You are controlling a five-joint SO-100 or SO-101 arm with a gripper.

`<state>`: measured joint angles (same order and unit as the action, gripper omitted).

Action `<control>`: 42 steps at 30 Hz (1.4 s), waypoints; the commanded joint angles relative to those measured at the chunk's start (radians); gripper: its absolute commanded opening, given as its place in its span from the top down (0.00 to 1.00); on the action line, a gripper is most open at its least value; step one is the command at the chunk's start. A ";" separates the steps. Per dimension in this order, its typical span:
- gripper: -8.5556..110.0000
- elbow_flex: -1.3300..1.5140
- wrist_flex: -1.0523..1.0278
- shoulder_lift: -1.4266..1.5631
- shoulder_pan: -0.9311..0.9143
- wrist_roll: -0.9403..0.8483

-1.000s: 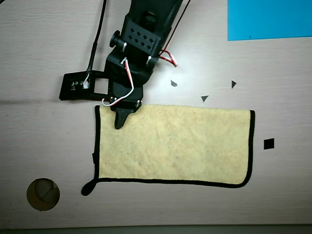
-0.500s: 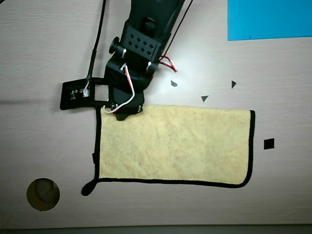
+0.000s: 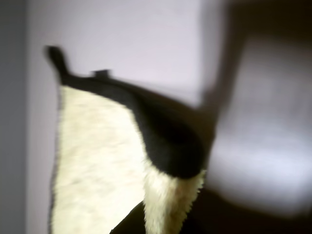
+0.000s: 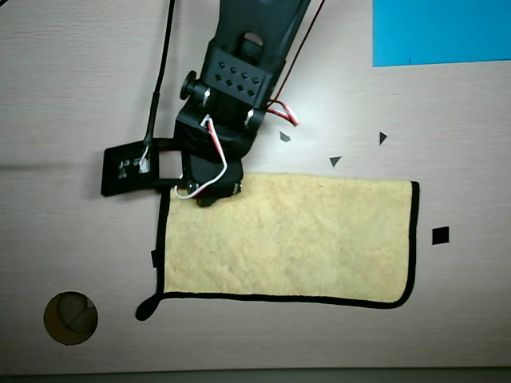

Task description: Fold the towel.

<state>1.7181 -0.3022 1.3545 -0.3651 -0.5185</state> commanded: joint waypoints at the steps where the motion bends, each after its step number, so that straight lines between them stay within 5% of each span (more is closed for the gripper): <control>1: 0.93 -0.058 -0.005 0.132 0.044 -0.097; 25: 0.93 0.170 -0.005 0.463 0.399 -0.581; 42: 0.93 0.238 -0.005 0.397 0.670 -0.637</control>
<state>1.9712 -0.3022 1.7503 0.2638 -1.1413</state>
